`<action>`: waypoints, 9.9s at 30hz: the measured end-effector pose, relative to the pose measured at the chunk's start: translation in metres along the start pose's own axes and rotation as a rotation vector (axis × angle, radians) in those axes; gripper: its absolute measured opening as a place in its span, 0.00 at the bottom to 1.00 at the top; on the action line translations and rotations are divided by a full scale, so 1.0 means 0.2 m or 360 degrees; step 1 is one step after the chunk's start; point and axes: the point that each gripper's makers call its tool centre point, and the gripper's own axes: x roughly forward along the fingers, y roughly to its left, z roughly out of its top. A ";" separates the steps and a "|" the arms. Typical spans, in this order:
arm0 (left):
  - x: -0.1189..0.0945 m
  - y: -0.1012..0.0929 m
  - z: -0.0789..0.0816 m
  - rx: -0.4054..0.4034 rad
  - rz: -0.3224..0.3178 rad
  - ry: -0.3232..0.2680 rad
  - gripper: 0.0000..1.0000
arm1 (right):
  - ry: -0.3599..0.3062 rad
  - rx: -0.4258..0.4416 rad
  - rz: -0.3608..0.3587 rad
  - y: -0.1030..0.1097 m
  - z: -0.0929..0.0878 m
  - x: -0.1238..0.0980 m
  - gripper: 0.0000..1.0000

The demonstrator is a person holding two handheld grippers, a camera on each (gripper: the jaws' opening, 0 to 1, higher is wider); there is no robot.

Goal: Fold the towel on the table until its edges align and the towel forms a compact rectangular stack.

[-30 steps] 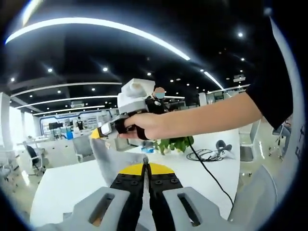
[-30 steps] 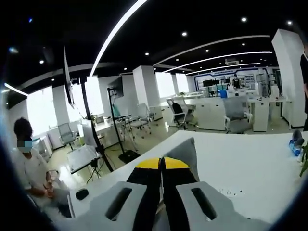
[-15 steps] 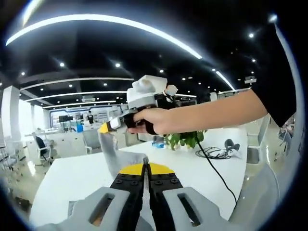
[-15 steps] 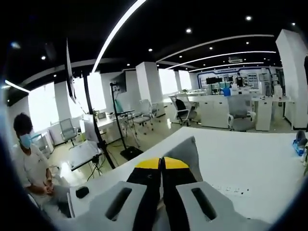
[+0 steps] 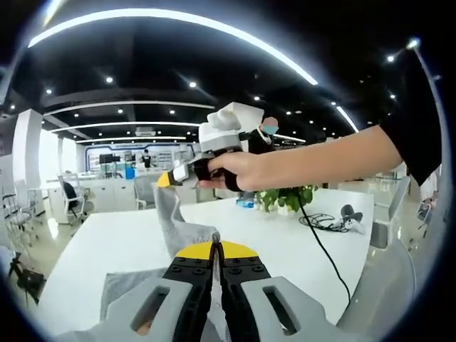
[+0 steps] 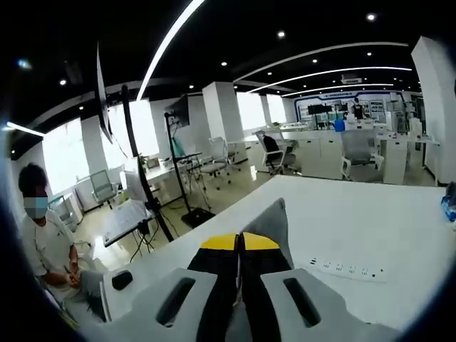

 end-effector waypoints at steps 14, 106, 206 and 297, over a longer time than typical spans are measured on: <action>-0.09 0.20 -0.19 -0.0118 0.0202 0.0102 0.02 | 0.0077 0.0003 0.0018 0.07 -0.14 0.17 0.00; -0.49 0.95 -1.26 -0.0880 0.0942 0.0533 0.04 | 0.0556 -0.0077 0.0119 0.44 -1.14 1.17 0.00; 0.29 -0.30 -1.01 -0.0177 -0.0118 0.0855 0.54 | 0.0688 -0.0062 -0.0139 -0.74 -1.10 0.01 0.33; 0.56 -0.99 -1.20 0.0363 -0.0867 0.1071 0.04 | 0.0779 0.0149 -0.0339 -1.06 -1.36 -0.29 0.01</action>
